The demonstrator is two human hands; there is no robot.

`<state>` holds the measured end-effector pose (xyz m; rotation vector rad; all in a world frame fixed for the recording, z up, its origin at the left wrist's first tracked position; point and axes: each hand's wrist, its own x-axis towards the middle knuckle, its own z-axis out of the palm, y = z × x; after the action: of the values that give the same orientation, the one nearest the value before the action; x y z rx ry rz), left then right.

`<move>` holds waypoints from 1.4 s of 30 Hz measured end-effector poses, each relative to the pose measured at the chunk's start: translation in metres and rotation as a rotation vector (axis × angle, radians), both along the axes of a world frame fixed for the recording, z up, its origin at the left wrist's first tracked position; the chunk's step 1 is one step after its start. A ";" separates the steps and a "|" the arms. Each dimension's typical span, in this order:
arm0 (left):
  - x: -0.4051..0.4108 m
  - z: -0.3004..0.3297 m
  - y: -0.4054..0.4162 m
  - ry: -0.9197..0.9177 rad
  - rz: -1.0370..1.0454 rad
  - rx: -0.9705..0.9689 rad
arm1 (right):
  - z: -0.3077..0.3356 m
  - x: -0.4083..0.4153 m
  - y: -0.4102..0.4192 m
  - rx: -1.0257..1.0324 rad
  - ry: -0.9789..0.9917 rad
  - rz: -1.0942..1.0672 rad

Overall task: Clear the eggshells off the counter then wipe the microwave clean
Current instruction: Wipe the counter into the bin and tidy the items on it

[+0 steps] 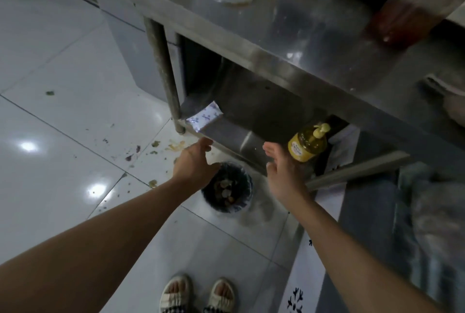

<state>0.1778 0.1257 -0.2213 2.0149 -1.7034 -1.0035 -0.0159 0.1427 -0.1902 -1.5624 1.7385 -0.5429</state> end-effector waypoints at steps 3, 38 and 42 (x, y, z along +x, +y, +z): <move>0.000 -0.057 0.006 -0.008 -0.003 0.054 | -0.055 0.000 0.000 0.035 0.005 0.003; -0.022 -0.369 -0.005 -0.171 0.194 0.408 | -0.320 -0.008 -0.007 0.190 -0.033 -0.108; -0.020 -0.333 0.003 -0.164 0.171 0.368 | -0.293 -0.005 0.000 0.211 -0.015 -0.114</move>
<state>0.1582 0.1284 -0.5543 2.4886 -1.4717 -1.1897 -0.0209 0.1423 -0.4830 -1.3160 1.8180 -0.4108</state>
